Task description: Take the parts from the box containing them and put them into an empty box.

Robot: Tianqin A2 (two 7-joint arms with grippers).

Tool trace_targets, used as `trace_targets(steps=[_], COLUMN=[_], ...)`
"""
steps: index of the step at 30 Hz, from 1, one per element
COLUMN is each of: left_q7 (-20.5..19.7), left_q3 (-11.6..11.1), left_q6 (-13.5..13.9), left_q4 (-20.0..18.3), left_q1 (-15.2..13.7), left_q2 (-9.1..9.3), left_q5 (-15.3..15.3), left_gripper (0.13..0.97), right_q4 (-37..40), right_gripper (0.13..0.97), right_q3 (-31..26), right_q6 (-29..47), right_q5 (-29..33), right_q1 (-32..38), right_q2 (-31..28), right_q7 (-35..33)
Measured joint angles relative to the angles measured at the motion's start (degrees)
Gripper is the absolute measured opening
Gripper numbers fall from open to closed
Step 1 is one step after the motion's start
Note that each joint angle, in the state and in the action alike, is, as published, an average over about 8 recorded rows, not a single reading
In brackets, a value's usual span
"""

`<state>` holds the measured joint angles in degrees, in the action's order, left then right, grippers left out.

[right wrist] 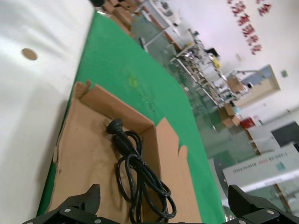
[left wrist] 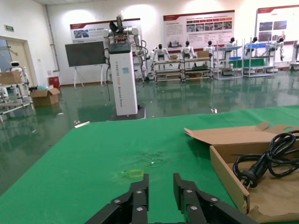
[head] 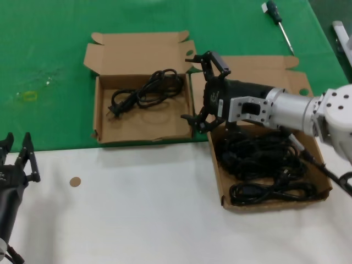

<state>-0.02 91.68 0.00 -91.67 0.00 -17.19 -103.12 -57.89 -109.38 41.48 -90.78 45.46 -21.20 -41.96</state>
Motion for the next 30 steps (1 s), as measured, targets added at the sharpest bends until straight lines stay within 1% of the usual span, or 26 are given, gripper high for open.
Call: trace_targets(steps=[3, 11, 12, 20, 21, 29, 30], left_q7=[0.00, 0.00, 0.00, 0.00, 0.00, 0.03, 0.03], left_q3=[0.00, 0.00, 0.00, 0.00, 0.00, 0.00, 0.00], left_q6=[0.00, 0.00, 0.00, 0.00, 0.00, 0.00, 0.00], left_q4=[0.00, 0.00, 0.00, 0.00, 0.00, 0.00, 0.00], left_q1=[0.00, 0.00, 0.00, 0.00, 0.00, 0.00, 0.00], left_q2=[0.00, 0.00, 0.00, 0.00, 0.00, 0.00, 0.00], left_q5=[0.00, 0.00, 0.00, 0.00, 0.00, 0.00, 0.00], left_gripper=[0.210, 0.338, 0.338, 0.537, 0.537, 0.750, 0.750], right_q4=[-1.43, -5.37, -5.86, -9.90, -10.39, -14.38, -14.86], right_gripper=[0.956, 0.966, 0.966, 0.966, 0.966, 0.966, 0.966], right_q3=[0.75, 2.82, 3.07, 5.19, 5.45, 7.54, 7.79], right_q6=[-1.76, -6.60, -7.20, -12.16, -12.76, -17.66, -18.25], right_q5=[-0.52, -1.97, -2.14, -3.62, -3.80, -5.26, -5.44], right_q1=[-1.92, -7.28, -7.94, -13.32, -13.97, -19.34, -20.00], right_q2=[0.17, 0.64, 0.70, 1.18, 1.23, 1.71, 1.77], right_q7=[1.78, 6.68, 7.28, 12.31, 12.91, 17.84, 18.45])
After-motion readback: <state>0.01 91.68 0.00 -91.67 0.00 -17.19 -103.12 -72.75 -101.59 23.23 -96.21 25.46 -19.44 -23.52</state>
